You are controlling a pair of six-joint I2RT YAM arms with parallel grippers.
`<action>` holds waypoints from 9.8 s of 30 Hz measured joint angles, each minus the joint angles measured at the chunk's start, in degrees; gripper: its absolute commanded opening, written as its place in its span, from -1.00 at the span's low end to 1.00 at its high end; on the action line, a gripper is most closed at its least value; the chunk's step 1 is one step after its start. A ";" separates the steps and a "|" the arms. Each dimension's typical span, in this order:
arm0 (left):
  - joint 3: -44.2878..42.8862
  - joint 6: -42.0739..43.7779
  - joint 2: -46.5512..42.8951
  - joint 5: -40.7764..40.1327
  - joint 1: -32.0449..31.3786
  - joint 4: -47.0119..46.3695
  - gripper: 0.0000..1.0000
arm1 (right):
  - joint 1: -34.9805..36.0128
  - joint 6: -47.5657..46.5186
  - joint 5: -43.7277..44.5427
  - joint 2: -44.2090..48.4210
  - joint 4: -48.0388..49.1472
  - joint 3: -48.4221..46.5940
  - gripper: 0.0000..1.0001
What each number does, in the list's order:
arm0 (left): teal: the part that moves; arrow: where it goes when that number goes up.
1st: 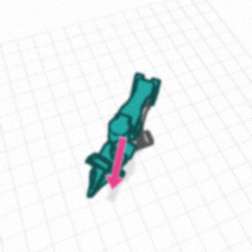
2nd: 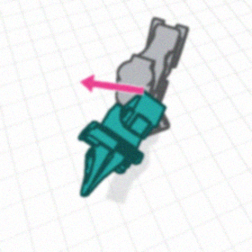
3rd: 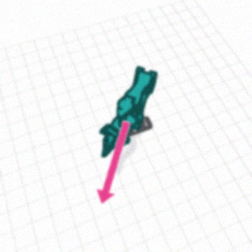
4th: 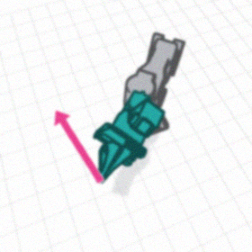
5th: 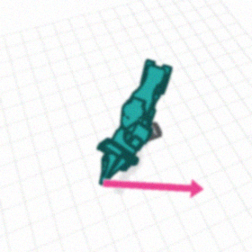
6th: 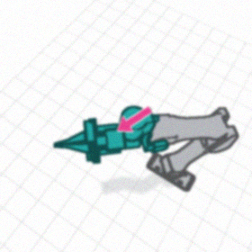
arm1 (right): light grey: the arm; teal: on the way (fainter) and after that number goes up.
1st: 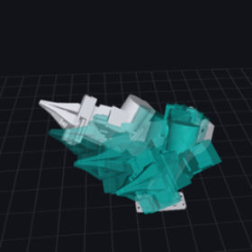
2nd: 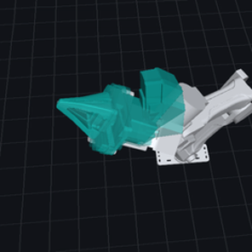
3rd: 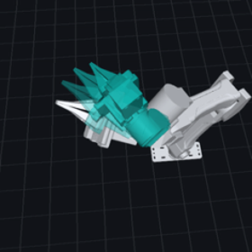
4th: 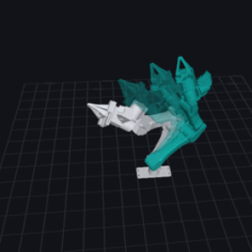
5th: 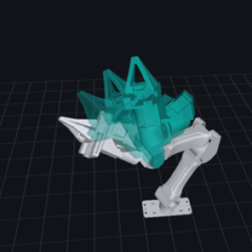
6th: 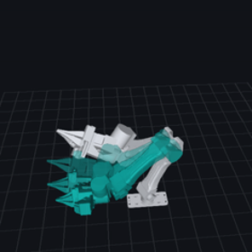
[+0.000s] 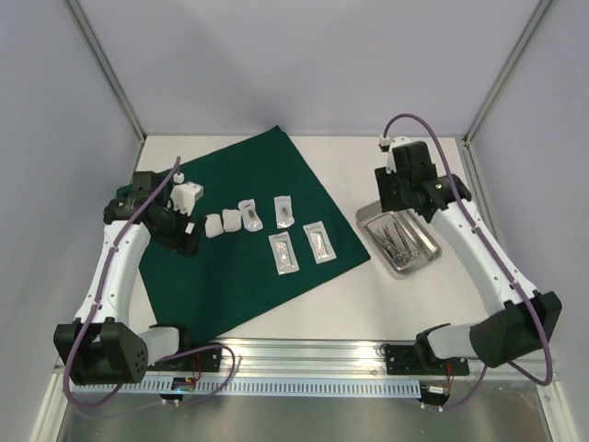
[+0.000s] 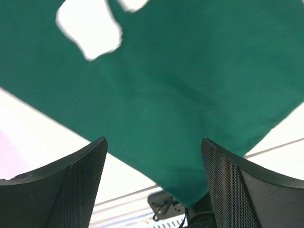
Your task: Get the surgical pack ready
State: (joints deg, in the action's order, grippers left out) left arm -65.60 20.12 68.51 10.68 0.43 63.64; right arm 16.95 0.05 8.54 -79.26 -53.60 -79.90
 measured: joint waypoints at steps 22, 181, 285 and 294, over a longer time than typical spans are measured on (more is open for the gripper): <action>-12.07 -3.56 30.58 0.52 11.85 -7.45 0.17 | 23.30 14.73 0.52 -0.26 28.39 19.61 -0.11; -10.32 7.78 -12.50 38.47 0.81 12.96 -1.00 | 43.30 25.33 -21.59 -9.77 60.06 8.35 -0.27; -11.58 -2.51 16.37 6.71 0.04 -1.73 0.57 | 8.37 39.54 -11.23 -6.40 55.43 20.13 0.07; -0.46 -2.29 8.44 1.33 1.46 -4.17 0.64 | 21.73 41.22 -19.87 -35.15 55.28 -4.17 0.08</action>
State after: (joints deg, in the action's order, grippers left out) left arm -66.06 17.82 76.95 12.01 1.89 59.46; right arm 38.68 41.28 -11.33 -114.41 1.67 -84.07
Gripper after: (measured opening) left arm 0.818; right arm 0.543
